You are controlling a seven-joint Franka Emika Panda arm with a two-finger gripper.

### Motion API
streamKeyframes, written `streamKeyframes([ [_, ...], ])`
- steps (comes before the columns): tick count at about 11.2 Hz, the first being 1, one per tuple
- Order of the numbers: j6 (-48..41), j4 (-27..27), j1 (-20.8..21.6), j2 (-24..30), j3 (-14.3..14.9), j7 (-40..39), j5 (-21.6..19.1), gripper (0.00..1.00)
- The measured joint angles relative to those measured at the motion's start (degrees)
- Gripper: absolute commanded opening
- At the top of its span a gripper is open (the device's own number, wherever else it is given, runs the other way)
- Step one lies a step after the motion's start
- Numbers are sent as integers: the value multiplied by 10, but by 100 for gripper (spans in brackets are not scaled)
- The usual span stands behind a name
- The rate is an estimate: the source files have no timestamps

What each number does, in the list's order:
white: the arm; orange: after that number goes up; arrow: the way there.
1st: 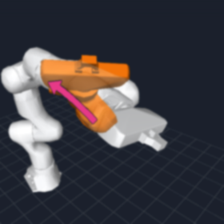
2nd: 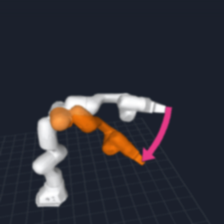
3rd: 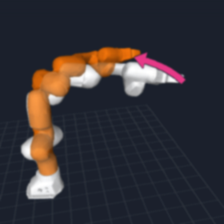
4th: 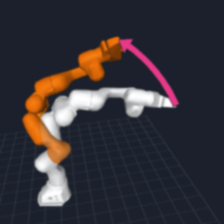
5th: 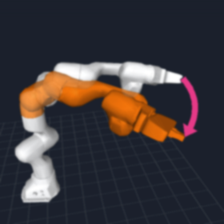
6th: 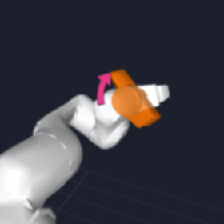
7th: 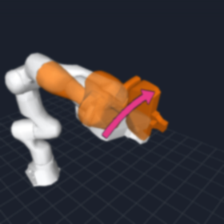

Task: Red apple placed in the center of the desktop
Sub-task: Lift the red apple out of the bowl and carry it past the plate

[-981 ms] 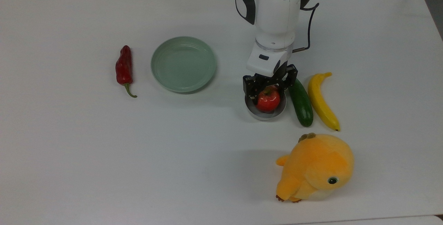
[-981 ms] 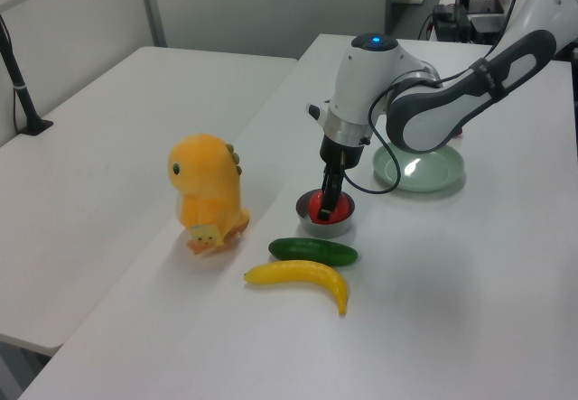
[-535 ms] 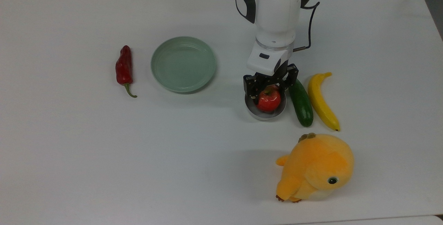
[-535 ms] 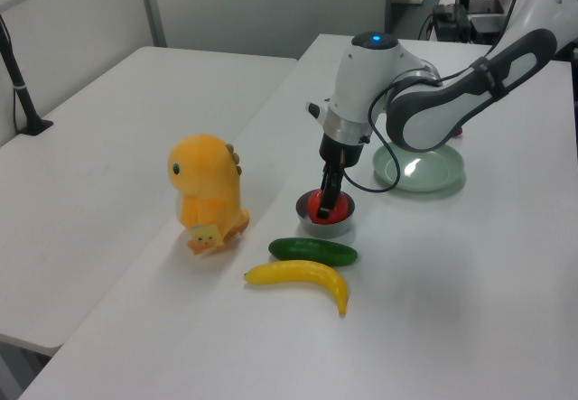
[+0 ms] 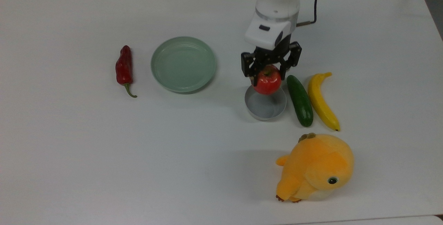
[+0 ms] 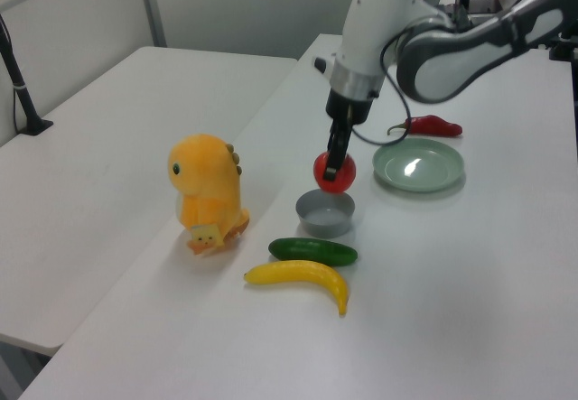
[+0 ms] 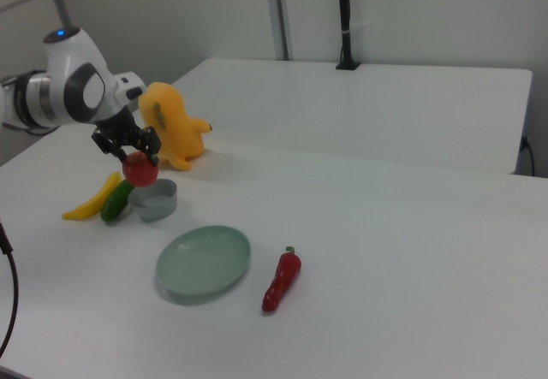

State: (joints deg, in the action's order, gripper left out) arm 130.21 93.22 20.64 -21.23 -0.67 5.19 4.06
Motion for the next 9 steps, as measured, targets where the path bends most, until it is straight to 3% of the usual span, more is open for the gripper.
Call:
streamKeyframes([
  [5, -127, 1, -19, 95, 20, 1, 0, 6],
  [9, -133, 9, -21, 99, 68, -4, 0, 6],
])
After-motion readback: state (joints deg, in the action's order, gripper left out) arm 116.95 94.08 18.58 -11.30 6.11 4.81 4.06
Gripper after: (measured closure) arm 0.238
